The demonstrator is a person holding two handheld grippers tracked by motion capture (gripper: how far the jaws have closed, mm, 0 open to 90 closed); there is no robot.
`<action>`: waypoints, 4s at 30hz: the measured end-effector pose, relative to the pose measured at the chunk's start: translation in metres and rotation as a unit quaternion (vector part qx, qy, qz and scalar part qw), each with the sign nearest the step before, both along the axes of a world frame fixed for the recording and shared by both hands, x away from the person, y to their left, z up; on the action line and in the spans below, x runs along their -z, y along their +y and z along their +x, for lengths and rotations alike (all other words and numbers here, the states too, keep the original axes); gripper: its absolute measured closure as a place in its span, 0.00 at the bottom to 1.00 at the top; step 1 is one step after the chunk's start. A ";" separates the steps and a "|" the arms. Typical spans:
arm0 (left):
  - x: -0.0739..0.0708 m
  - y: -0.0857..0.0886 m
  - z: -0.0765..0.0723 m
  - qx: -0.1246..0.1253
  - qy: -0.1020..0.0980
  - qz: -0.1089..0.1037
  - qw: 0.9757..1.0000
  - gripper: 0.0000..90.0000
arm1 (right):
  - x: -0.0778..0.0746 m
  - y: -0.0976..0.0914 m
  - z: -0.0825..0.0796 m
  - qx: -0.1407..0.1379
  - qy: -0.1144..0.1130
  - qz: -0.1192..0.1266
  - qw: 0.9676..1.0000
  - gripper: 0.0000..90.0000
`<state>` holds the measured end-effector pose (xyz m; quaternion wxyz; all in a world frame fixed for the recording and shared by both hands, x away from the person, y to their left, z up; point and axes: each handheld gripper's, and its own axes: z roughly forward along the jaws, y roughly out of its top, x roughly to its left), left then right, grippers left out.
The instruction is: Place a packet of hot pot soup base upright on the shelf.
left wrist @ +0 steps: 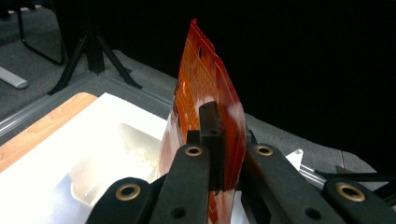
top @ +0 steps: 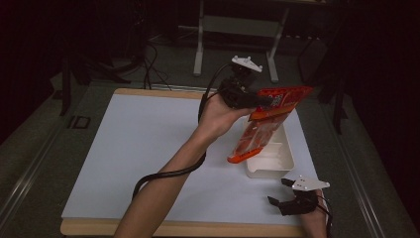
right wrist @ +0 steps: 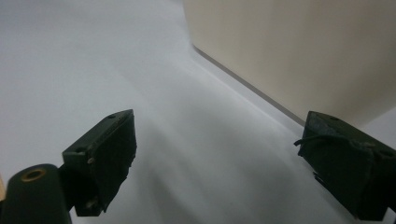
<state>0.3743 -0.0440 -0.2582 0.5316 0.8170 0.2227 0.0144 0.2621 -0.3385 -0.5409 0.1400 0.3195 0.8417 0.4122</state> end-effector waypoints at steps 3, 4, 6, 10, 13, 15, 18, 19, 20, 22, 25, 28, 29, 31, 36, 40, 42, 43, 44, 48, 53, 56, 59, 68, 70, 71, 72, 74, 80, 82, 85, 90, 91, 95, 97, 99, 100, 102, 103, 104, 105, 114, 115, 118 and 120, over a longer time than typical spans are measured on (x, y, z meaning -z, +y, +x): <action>0.001 -0.008 -0.001 0.001 0.000 -0.002 1.000 1.00 | 0.000 0.000 0.000 0.000 0.000 0.000 1.000 0.12; 0.001 -0.010 -0.001 0.002 -0.001 -0.002 1.000 1.00 | 0.000 0.000 0.000 0.000 0.001 0.000 1.000 0.12; 0.001 -0.013 -0.001 0.003 -0.001 -0.003 1.000 1.00 | 0.000 0.000 0.000 0.000 0.000 0.001 1.000 0.12; 0.001 -0.019 -0.001 0.002 -0.002 -0.005 1.000 1.00 | 0.000 0.000 0.000 -0.001 0.002 0.001 1.000 0.12; 0.002 -0.022 -0.001 0.000 -0.001 -0.009 1.000 1.00 | 0.000 0.000 0.000 -0.001 0.001 0.001 1.000 0.12; 0.003 -0.024 -0.001 0.000 0.000 -0.014 1.000 1.00 | 0.000 0.000 0.000 -0.001 0.001 0.001 1.000 0.12; 0.004 -0.029 -0.001 -0.003 -0.001 -0.013 1.000 1.00 | 0.000 0.000 0.001 -0.001 0.002 0.002 1.000 0.12; 0.004 -0.031 0.000 -0.002 0.001 -0.015 1.000 1.00 | 0.000 0.000 0.000 -0.001 0.002 0.002 1.000 0.12; 0.005 -0.033 0.000 -0.005 0.000 -0.013 1.000 1.00 | 0.000 0.000 0.000 -0.001 0.002 0.003 1.000 0.12; 0.006 -0.035 0.001 -0.004 0.002 -0.015 1.000 1.00 | 0.000 0.000 0.001 -0.001 0.002 0.003 1.000 0.12; 0.007 -0.039 0.001 -0.004 0.002 -0.016 1.000 1.00 | 0.000 0.000 0.000 -0.001 0.002 0.004 1.000 0.12; 0.009 -0.043 0.002 -0.007 0.000 -0.012 1.000 1.00 | 0.000 -0.001 0.000 -0.002 0.002 0.003 1.000 0.12; 0.010 -0.044 0.002 -0.006 -0.001 -0.012 1.000 1.00 | 0.000 -0.001 0.000 -0.002 0.001 0.003 1.000 0.12; 0.012 -0.048 0.002 -0.007 0.000 -0.013 1.000 1.00 | 0.000 -0.001 0.000 -0.002 0.000 0.003 1.000 0.12; 0.015 -0.054 0.003 -0.009 -0.001 -0.015 1.000 1.00 | 0.000 0.000 0.000 -0.001 0.000 0.002 1.000 0.12; 0.019 -0.061 0.002 -0.015 -0.004 -0.015 1.000 1.00 | 0.000 0.000 0.000 -0.001 -0.001 0.003 1.000 0.12; 0.023 -0.064 0.002 -0.018 -0.007 -0.018 1.000 1.00 | 0.000 0.000 0.000 -0.001 -0.001 0.002 1.000 0.12; 0.028 -0.067 0.002 -0.020 -0.006 -0.022 1.000 1.00 | 0.000 0.000 0.000 -0.002 -0.002 0.003 1.000 0.12; 0.028 -0.067 0.002 -0.020 -0.006 -0.022 1.000 1.00 | 0.000 0.000 0.000 -0.002 -0.002 0.003 1.000 0.12; 0.039 -0.071 0.001 -0.025 -0.005 -0.017 1.000 1.00 | 0.000 0.000 -0.001 -0.002 -0.002 0.003 1.000 0.12; 0.060 -0.070 0.003 -0.028 0.013 -0.033 0.999 1.00 | 0.000 0.000 -0.001 -0.002 -0.003 0.003 1.000 0.12; 0.065 -0.071 0.004 -0.029 0.015 -0.029 0.999 1.00 | 0.000 0.000 -0.001 -0.001 -0.004 0.002 1.000 0.12; 0.073 -0.071 0.006 -0.028 0.021 -0.024 0.999 1.00 | 0.000 0.000 -0.001 -0.002 -0.005 0.001 1.000 0.12; 0.089 -0.061 0.009 -0.021 0.031 -0.016 0.999 0.98 | 0.000 0.000 -0.001 0.000 -0.007 0.000 1.000 0.12; 0.095 -0.058 0.010 -0.015 0.042 -0.001 0.999 0.95 | 0.000 0.000 -0.001 0.000 -0.007 0.001 1.000 0.12; 0.100 -0.057 0.009 -0.017 0.037 0.015 0.999 0.88 | 0.000 0.001 -0.001 0.000 -0.009 0.001 1.000 0.12; 0.105 -0.055 0.009 -0.016 0.036 0.025 0.999 0.86 | 0.000 0.000 -0.001 -0.001 -0.008 -0.001 1.000 0.12; 0.115 -0.050 0.009 -0.012 0.045 0.027 0.999 0.85 | 0.000 0.000 -0.001 -0.002 -0.009 -0.002 1.000 0.12; 0.132 -0.035 0.001 -0.002 0.047 0.046 0.998 0.79 | 0.000 0.000 -0.001 -0.001 -0.009 -0.001 1.000 0.12; 0.141 -0.033 -0.003 -0.002 0.045 0.072 0.996 0.79 | 0.000 0.001 -0.001 0.000 -0.008 0.000 1.000 0.12; 0.156 -0.028 -0.005 0.000 0.049 0.086 0.995 0.82 | 0.000 0.001 -0.001 -0.001 -0.008 -0.003 1.000 0.12; 0.165 -0.026 -0.010 0.006 0.044 0.101 0.994 0.92 | 0.000 0.001 -0.001 0.004 -0.006 -0.005 1.000 0.12; 0.167 -0.028 -0.013 0.012 0.045 0.111 0.993 0.94 | 0.000 0.001 -0.001 0.007 -0.009 -0.006 1.000 0.12; 0.180 -0.032 -0.018 0.023 0.049 0.120 0.991 0.99 | 0.000 0.001 -0.001 0.011 -0.010 -0.005 1.000 0.12; 0.182 -0.032 -0.020 0.018 0.047 0.115 0.992 1.00 | 0.000 0.001 -0.001 0.010 -0.010 -0.007 1.000 0.12; 0.185 -0.031 -0.020 0.015 0.049 0.111 0.992 1.00 | 0.000 0.001 -0.001 0.011 -0.010 -0.008 1.000 0.12; 0.186 -0.031 -0.020 0.014 0.049 0.110 0.993 1.00 | 0.000 0.001 -0.001 0.011 -0.009 -0.007 1.000 0.12; 0.189 -0.028 -0.018 0.011 0.054 0.102 0.993 1.00 | 0.000 0.001 -0.001 0.011 -0.009 -0.007 1.000 0.12; 0.190 -0.027 -0.017 0.008 0.054 0.099 0.994 1.00 | 0.000 0.001 -0.001 0.011 -0.009 -0.007 1.000 0.12; 0.190 -0.027 -0.017 0.004 0.056 0.098 0.994 1.00 | 0.000 0.001 -0.001 0.011 -0.009 -0.007 1.000 0.12; 0.191 -0.026 -0.016 0.002 0.056 0.101 0.993 1.00 | 0.000 0.001 -0.001 0.011 -0.008 -0.008 1.000 0.12; 0.201 -0.023 -0.015 -0.004 0.078 0.084 0.993 1.00 | 0.000 0.002 -0.001 0.011 -0.009 -0.011 1.000 0.12; 0.202 -0.022 -0.015 -0.004 0.081 0.082 0.993 1.00 | 0.000 0.002 -0.001 0.011 -0.009 -0.011 1.000 0.12; 0.206 -0.021 -0.016 -0.007 0.083 0.077 0.993 1.00 | 0.001 0.002 -0.001 0.010 -0.009 -0.011 1.000 0.12; 0.208 -0.021 -0.017 -0.007 0.087 0.075 0.993 1.00 | 0.000 0.002 -0.001 0.010 -0.008 -0.011 1.000 0.12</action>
